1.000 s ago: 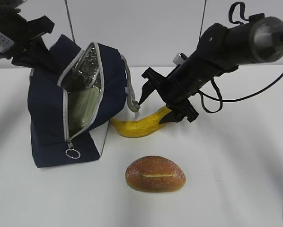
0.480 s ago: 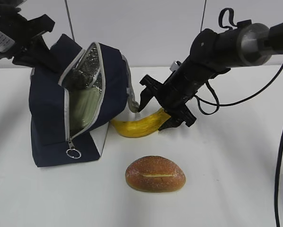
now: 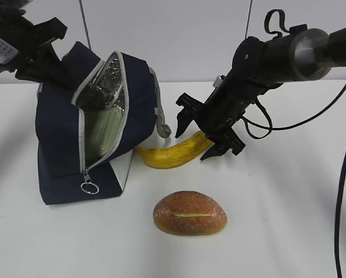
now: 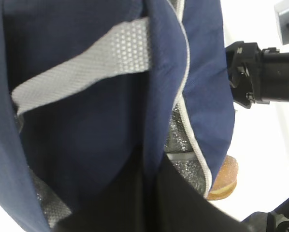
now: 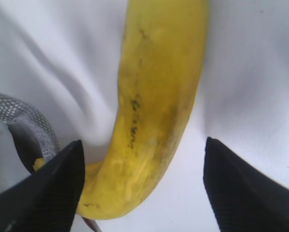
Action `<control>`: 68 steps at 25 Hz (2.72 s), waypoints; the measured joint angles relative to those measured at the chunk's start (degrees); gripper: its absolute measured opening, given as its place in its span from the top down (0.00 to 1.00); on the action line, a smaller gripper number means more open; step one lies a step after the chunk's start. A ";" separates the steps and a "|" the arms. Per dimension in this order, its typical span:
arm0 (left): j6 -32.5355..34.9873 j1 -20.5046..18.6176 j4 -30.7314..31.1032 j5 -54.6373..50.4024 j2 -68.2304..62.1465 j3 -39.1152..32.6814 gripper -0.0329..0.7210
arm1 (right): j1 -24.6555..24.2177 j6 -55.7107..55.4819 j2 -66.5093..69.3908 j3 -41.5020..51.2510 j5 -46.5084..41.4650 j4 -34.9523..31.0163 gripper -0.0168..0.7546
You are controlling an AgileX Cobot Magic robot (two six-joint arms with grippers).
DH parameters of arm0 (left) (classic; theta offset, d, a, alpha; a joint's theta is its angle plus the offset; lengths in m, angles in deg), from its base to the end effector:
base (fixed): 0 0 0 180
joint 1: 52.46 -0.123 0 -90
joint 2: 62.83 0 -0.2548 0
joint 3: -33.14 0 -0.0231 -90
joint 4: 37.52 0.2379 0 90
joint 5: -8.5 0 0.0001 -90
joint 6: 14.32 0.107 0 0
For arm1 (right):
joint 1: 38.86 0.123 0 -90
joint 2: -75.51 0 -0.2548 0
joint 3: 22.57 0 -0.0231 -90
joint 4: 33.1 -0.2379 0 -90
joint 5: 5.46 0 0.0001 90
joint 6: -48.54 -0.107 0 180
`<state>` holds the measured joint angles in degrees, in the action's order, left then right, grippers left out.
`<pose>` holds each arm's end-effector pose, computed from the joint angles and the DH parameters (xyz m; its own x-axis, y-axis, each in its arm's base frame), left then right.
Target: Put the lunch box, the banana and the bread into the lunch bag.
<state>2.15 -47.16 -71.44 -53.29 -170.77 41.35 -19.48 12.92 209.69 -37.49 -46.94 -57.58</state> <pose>0.3470 -0.0851 0.2623 -0.9209 0.0677 -0.3839 0.2543 0.8507 -0.4601 0.4003 0.1720 0.1141 -0.8470 0.5315 -0.0098 0.4704 0.7581 0.4518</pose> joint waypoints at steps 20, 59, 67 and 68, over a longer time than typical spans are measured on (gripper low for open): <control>0.00 0.00 0.00 -0.07 0.00 0.00 0.96 | 0.00 -0.41 3.52 -5.26 -4.19 0.96 0.39; 0.00 0.00 0.00 -0.07 0.00 0.00 0.96 | 0.00 7.25 4.56 -56.71 -30.78 45.42 0.58; 0.00 0.00 0.00 -0.07 0.00 0.00 0.96 | 0.77 11.68 4.56 -58.79 -31.16 30.61 0.58; 0.00 0.00 0.00 -0.07 0.00 0.00 0.96 | 1.38 12.71 4.63 -58.79 -31.16 28.15 0.58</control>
<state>2.15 -47.16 -71.44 -53.35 -170.77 41.35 -18.11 25.63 214.32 -96.28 -78.10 -29.43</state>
